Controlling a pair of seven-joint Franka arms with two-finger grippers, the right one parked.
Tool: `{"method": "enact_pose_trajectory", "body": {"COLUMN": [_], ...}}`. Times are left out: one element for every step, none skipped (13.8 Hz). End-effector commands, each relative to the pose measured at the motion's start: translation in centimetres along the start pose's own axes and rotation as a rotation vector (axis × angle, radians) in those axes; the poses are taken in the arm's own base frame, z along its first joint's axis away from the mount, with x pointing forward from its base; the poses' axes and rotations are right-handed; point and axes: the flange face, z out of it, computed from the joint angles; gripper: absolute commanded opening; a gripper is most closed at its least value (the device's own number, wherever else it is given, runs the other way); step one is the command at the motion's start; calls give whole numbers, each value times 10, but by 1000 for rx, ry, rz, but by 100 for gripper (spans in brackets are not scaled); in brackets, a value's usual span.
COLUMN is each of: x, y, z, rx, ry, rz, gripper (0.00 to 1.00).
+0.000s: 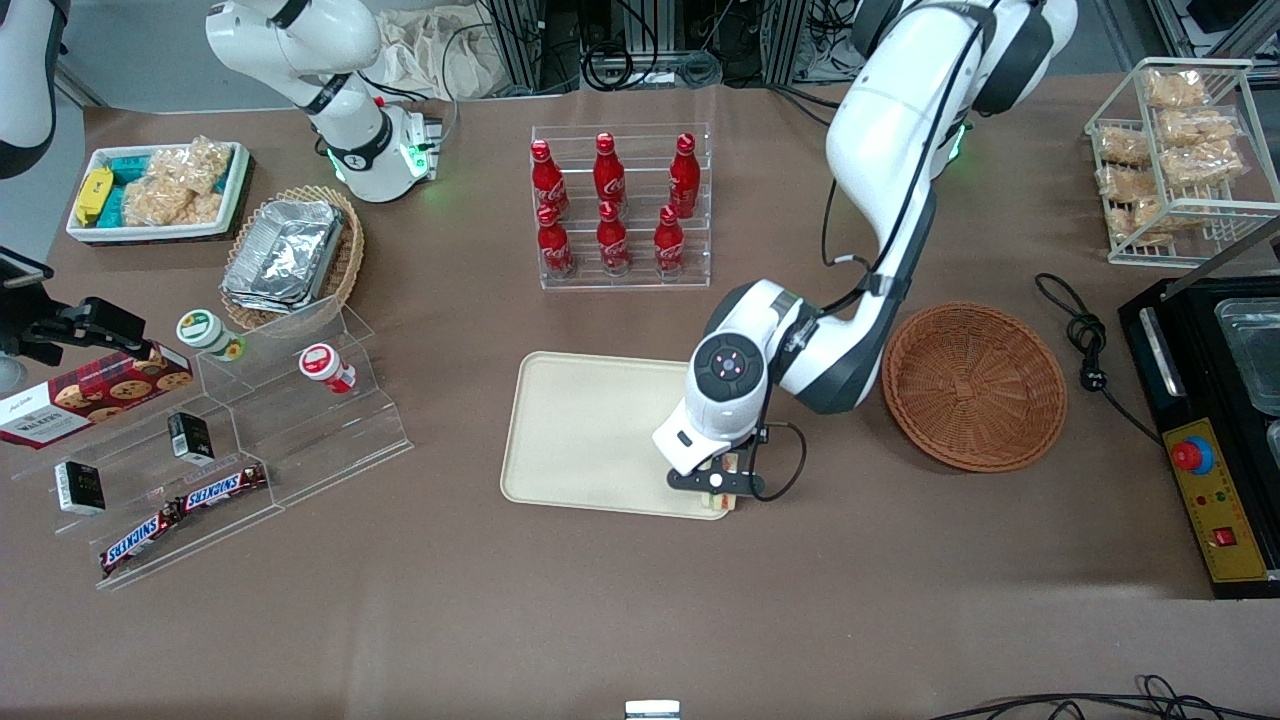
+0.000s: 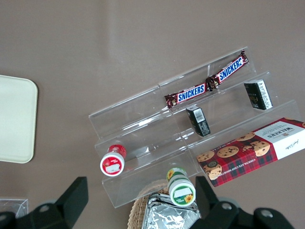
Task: Place sandwich from basket to tray
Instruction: 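Carry the held sandwich over to the cream tray with the left gripper, then lower the sandwich onto the tray and open the left gripper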
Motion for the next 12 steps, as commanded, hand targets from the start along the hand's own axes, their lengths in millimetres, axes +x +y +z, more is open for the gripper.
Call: {"method": "enact_pose_trajectory", "body": {"x": [-10,-15,-17,-17,-19,-19,-18,-16,-15,-14,-15,-11], "y": [25,31,33,34,33,32,30,27,25,22,17,3], "z": [8,16,23,26,32,33,30,25,20,11,1,-19], "rx": [15,8,-5,-15,-14,-14,-12,-14,-13,-13,-4,3], "ry": [2,8,24,39,36,36,38,38,42,43,35,31], "rz": [27,22,17,17,18,16,16,9,6,1,-6,-22], "gripper": [0,0,0,0,7,43,99,100,100,100,100,100]}}
